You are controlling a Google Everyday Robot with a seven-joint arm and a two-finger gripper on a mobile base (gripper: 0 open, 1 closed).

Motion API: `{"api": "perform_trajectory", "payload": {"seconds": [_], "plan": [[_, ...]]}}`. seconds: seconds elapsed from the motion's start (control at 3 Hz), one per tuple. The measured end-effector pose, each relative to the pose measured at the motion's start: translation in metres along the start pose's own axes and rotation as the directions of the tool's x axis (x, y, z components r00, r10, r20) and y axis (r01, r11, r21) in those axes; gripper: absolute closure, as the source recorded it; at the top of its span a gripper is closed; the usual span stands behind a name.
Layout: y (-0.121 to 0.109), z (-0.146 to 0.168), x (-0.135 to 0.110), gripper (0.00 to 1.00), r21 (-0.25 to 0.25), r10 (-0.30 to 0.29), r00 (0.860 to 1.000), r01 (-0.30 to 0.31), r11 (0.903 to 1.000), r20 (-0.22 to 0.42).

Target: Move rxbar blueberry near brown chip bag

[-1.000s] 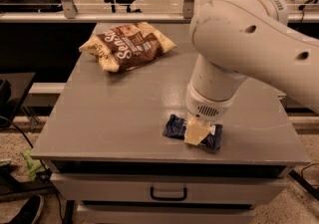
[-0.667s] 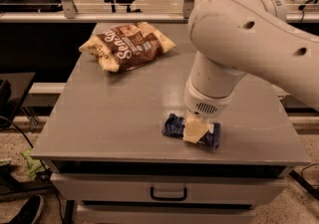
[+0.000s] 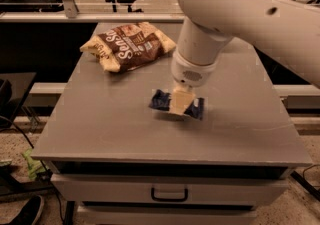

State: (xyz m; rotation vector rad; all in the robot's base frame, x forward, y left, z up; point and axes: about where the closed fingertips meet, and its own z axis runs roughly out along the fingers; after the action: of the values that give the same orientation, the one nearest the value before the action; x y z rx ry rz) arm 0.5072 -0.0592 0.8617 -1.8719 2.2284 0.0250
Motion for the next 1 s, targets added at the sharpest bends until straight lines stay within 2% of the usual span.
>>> {"api": "perform_trajectory", "payload": {"seconds": [1.0], "plan": [[-0.100,0.015,-0.070,1.00,0.016,-0.021,0.998,0.020,0.9997,0.056]]}}
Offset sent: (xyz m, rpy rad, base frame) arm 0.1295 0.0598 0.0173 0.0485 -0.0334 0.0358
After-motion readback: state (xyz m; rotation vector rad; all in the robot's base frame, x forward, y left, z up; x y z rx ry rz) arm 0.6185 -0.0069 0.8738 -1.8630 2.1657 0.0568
